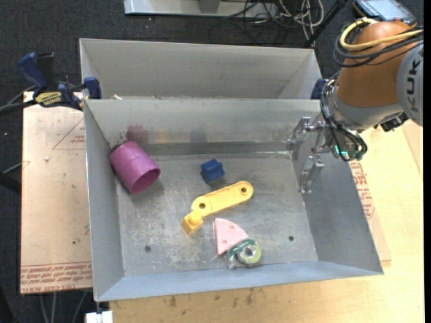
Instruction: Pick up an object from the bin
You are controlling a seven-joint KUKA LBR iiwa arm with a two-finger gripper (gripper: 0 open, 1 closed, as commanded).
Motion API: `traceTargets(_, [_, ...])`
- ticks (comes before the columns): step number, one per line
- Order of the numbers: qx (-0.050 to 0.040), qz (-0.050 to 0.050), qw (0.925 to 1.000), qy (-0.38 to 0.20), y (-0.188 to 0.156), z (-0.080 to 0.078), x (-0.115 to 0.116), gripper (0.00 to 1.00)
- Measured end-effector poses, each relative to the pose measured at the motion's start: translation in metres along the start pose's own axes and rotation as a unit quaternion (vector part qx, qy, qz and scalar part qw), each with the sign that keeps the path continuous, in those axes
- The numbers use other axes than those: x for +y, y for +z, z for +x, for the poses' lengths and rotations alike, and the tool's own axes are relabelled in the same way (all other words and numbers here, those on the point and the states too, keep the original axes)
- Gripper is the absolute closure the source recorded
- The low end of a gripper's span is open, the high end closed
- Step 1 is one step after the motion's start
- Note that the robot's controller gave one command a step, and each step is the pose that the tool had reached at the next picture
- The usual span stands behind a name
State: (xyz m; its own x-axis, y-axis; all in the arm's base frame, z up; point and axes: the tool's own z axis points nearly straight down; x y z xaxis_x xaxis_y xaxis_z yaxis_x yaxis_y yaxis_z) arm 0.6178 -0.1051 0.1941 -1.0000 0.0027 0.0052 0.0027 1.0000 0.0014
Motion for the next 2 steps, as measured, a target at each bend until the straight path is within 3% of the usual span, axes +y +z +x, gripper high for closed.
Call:
traceTargets(1, [-0.0036, 0.001, 1.0, -0.001, -0.004, -0.002, 0.0, 0.0])
traceTargets(2, [-0.007, 0.002, 0.9996, -0.027, 0.012, 0.019, 0.016, 0.0])
